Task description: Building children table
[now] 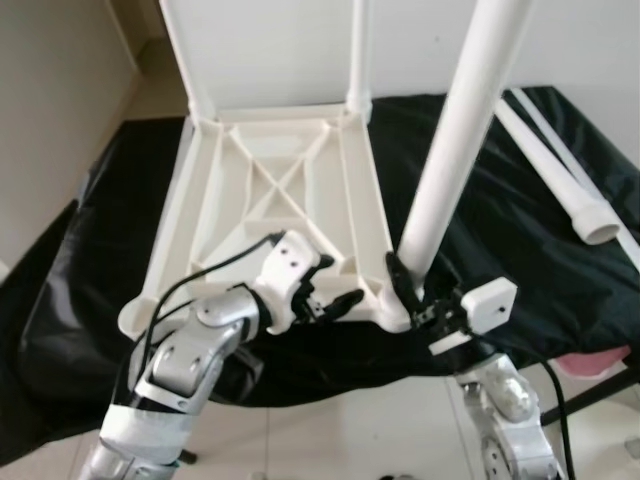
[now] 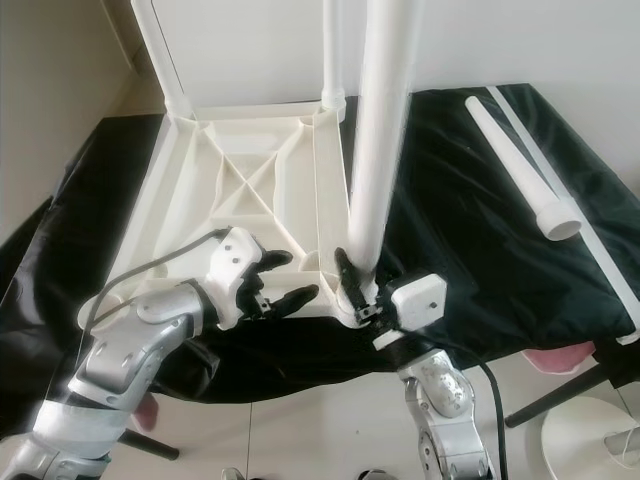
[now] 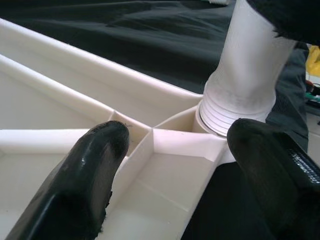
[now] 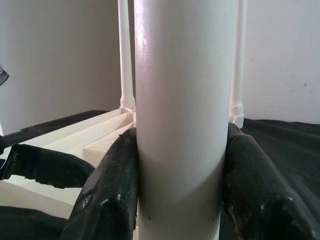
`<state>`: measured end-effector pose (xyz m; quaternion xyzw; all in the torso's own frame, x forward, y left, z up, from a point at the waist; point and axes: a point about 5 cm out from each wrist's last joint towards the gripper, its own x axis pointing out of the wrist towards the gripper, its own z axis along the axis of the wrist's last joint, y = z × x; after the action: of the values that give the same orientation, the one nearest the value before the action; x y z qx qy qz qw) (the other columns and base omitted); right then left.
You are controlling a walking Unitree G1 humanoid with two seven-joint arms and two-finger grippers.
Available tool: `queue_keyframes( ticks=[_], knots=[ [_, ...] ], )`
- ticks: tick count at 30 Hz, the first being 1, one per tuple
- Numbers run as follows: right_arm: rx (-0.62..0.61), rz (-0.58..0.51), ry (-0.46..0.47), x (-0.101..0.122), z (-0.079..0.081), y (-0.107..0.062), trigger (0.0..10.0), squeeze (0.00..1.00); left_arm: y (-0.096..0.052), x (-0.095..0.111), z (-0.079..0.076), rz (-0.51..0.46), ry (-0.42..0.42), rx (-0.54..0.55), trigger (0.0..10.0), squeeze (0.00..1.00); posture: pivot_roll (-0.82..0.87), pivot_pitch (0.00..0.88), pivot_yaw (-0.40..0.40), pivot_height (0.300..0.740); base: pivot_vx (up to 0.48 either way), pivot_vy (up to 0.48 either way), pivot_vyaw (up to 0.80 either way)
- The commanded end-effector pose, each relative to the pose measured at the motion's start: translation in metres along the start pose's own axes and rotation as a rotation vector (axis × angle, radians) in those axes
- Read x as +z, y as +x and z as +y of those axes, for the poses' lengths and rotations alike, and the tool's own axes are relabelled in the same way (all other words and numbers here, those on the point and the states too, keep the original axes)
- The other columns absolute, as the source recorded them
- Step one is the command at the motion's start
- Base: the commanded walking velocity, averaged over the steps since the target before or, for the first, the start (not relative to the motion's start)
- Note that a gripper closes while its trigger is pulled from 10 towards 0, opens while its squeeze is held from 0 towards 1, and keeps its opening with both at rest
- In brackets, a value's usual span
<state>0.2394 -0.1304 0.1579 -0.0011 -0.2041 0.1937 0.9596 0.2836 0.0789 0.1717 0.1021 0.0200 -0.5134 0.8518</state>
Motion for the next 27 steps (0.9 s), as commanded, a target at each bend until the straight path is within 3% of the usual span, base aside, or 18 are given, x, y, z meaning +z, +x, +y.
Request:
queue_keyframes(
  ticks=[1,14,23,27],
  knots=[
    [-0.032,0.162,0.043,-0.026,-0.002,-0.013,10.0,0.0,-0.001,0.005,-0.002,-0.003,0.015,-0.039,10.0,0.0,-0.05,0.13,0.072,0.74,0.0,0.0,0.0],
    [-0.061,0.199,0.047,-0.029,-0.005,-0.008,10.0,0.0,-0.003,0.005,0.0,-0.005,0.022,-0.031,10.0,0.0,-0.05,0.115,0.061,0.74,0.0,0.0,0.0],
    [-0.261,0.238,0.001,-0.035,-0.016,-0.002,10.0,0.0,-0.002,0.006,-0.003,-0.014,0.018,-0.034,10.0,0.0,-0.05,0.108,0.046,0.74,0.0,0.0,0.0],
    [-0.421,0.275,-0.032,-0.04,-0.023,0.002,10.0,0.0,-0.001,0.005,-0.005,-0.018,0.014,-0.034,10.0,0.0,-0.05,0.103,0.037,0.74,0.0,0.0,0.0]
  ],
)
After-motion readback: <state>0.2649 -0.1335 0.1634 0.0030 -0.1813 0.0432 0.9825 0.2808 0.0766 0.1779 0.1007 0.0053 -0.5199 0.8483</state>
